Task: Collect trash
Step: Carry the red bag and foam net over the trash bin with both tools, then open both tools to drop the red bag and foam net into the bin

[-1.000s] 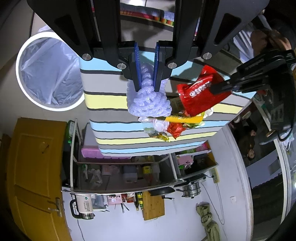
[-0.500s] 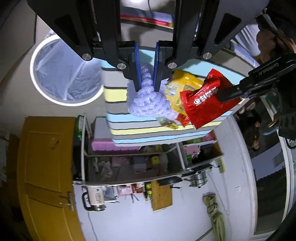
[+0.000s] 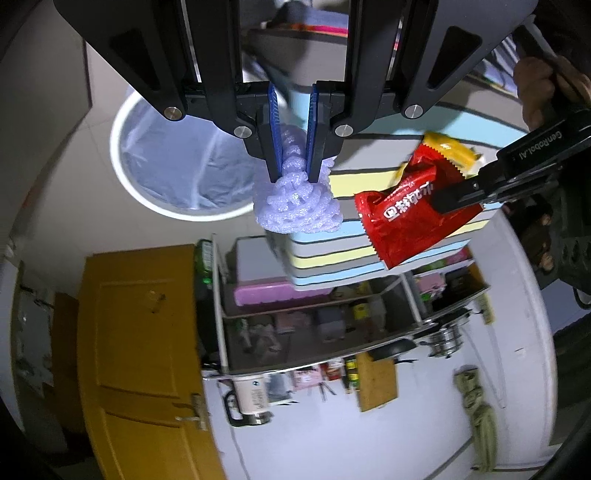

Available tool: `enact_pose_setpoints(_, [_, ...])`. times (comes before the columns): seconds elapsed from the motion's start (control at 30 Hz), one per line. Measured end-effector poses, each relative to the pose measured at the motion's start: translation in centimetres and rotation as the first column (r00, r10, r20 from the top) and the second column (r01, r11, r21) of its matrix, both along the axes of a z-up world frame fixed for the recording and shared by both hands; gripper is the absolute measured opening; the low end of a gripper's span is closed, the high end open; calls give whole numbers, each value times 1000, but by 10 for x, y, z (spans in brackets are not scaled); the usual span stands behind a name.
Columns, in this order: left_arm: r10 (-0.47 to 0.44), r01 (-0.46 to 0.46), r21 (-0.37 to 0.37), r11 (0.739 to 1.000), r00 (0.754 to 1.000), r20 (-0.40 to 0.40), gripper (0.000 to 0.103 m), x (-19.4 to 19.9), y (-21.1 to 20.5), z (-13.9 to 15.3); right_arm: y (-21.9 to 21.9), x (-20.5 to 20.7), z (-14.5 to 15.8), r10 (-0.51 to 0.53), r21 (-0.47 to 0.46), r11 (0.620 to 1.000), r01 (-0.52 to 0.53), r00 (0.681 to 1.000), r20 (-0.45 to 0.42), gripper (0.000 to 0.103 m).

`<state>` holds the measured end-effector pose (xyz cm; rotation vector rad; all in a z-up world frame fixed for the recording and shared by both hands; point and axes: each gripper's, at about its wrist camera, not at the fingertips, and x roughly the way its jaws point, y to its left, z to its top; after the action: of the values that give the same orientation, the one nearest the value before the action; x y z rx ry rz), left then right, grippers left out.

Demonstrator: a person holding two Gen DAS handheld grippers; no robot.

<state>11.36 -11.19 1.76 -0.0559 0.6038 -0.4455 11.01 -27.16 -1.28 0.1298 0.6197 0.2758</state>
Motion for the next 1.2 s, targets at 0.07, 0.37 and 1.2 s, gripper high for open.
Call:
enact_pose_setpoints(0.07, [-19,19,0,1000,1000,-8,1,8,-11,-2,-10,5,-4,-19,5,1000,19,1000,-10,13])
enact_pose_setpoints(0.37, [-93,93,11,996,994,-53,1,45,-60,-19,-45,26,-24,-78,20,997,80,994,-73,14])
enact_pose_setpoints(1.2, [-73,71,-24,997,993,-88,4,66,-58,-36,-57,40,-43,-99,16,995,101,989,-106,38])
